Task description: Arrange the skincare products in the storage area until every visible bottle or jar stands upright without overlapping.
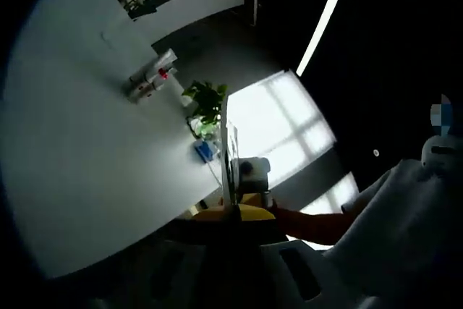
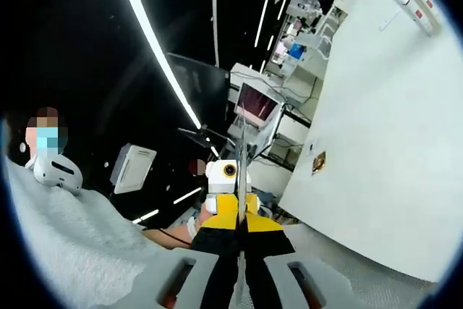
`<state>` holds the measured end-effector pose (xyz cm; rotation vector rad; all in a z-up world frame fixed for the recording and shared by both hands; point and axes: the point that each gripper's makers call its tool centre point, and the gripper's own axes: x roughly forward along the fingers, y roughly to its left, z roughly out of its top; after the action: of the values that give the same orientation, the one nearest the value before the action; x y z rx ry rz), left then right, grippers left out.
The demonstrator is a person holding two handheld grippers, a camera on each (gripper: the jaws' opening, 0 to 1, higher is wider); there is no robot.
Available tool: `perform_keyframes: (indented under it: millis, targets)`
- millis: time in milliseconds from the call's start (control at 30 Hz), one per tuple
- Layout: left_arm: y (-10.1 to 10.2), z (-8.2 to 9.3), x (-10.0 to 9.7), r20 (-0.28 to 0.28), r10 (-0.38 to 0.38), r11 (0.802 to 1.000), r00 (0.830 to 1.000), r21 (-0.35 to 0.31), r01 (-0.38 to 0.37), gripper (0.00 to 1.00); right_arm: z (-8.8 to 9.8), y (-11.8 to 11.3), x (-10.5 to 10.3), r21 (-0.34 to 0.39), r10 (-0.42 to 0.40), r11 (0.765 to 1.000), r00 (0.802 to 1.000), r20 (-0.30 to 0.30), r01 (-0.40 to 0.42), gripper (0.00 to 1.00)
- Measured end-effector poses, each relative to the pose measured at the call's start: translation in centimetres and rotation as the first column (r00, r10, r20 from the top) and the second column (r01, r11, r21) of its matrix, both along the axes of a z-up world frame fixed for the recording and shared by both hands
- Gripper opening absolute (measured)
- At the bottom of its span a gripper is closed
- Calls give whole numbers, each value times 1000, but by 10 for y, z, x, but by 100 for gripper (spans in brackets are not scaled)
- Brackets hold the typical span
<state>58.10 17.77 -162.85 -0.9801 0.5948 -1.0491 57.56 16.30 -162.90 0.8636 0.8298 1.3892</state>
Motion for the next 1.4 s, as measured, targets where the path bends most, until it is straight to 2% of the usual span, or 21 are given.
perform_keyframes:
  millis: [100,300,467,633,800,867,1033,1133,1200,1300,1333,1400]
  targets:
    - [0,-2,1,-12,1,1000,1000,-1,-1,0,-1,1,1,-8,-5,1000,1000,3,5,0]
    - [-1,-2,0,8,-1,1000,1000,11,1,2,1,-2,1,6,-11,1000,1000,-6,11,0]
    - [3,7,1,9,4,999,1000,-48,-3,1,9,-3,2,51,-15,999,999,-31,16,0]
    - [5,11,1,2,5,997,1000,-73,-5,0,12,-4,2,74,-12,997,999,-53,16,0]
    - [15,19,7,-2,54,992,999,-116,-54,0,17,-13,9,99,-42,994,996,-82,51,0]
    - [16,19,8,23,66,993,998,-99,-63,0,18,-16,10,96,-46,994,996,-83,54,0]
    - [12,22,5,38,53,994,998,-102,-49,0,19,-16,9,97,-32,994,996,-81,40,0]
    - [12,18,7,14,48,993,999,-110,-46,0,16,-14,12,86,-46,995,994,-97,55,0]
    - [10,18,6,18,47,994,999,-95,-45,3,15,-13,14,82,-57,994,993,-100,66,0]
    - [-1,16,-5,44,-24,997,999,-68,27,4,17,-9,17,101,-74,991,990,-117,86,0]
    - [-5,13,-8,52,-41,998,998,-41,43,4,18,-6,19,103,-83,990,990,-117,95,0]
    - [-4,11,-8,51,-43,998,998,-34,44,3,19,-4,20,106,-84,990,990,-117,97,0]
